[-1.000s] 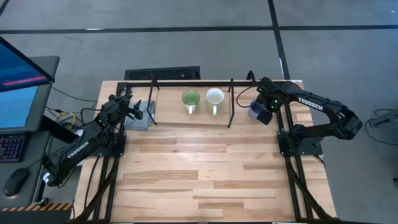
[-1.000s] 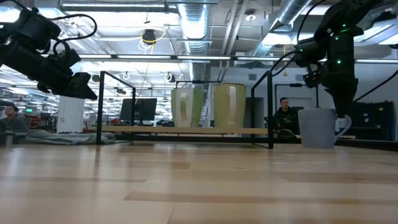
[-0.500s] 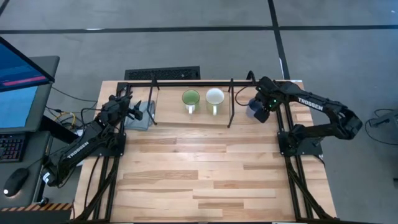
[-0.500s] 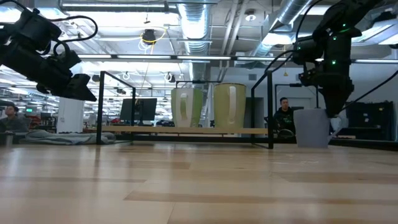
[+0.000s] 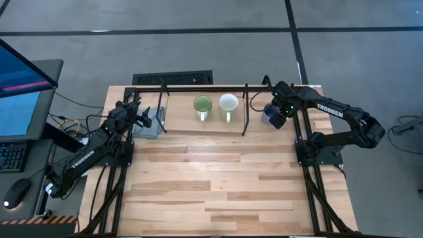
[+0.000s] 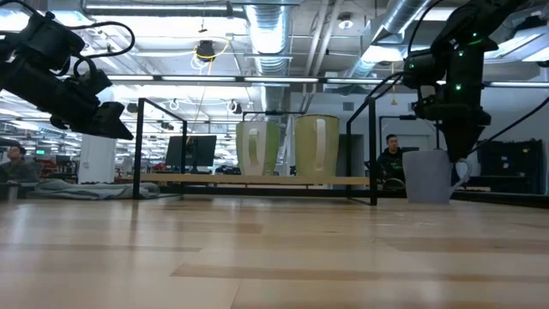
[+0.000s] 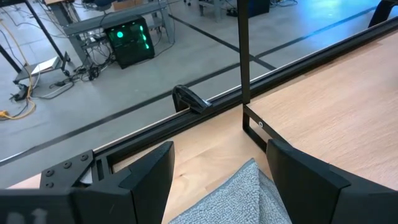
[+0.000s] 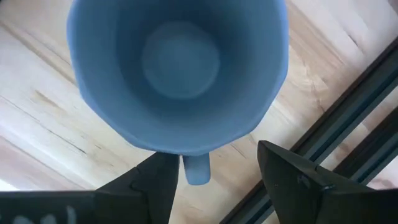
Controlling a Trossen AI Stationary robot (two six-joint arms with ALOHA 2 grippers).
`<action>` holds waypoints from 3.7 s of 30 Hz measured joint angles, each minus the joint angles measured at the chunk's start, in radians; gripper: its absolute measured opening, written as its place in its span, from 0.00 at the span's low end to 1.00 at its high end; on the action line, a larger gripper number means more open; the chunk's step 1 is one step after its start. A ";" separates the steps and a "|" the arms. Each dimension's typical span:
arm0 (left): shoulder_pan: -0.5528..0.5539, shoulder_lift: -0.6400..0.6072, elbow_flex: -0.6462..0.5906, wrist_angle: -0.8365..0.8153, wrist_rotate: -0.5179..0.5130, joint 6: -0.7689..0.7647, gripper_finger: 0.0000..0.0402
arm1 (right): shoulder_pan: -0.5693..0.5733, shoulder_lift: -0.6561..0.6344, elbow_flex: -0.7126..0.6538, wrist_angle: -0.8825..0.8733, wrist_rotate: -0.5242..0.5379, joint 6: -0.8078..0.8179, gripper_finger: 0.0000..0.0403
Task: Stack small to large cups/mugs on shelf
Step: Put the blue mug on the shelf
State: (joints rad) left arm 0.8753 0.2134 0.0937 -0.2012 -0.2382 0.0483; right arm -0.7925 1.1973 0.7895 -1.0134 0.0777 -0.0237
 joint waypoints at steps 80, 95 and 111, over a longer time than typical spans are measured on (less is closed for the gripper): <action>0.000 0.000 0.002 -0.039 0.086 -0.032 0.62 | 0.434 -0.002 0.364 -0.454 0.055 0.523 0.15; 0.000 0.000 0.003 -0.051 0.103 -0.036 0.62 | 0.906 0.002 0.384 -0.450 0.041 1.037 0.15; 0.000 0.000 -0.001 -0.024 0.128 0.017 0.62 | 1.144 0.276 0.453 -0.197 0.078 1.257 0.15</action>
State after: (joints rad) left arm 0.8750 0.2133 0.0929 -0.2254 -0.1107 0.0656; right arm 0.3517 1.4735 1.2428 -1.2105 0.1554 1.2336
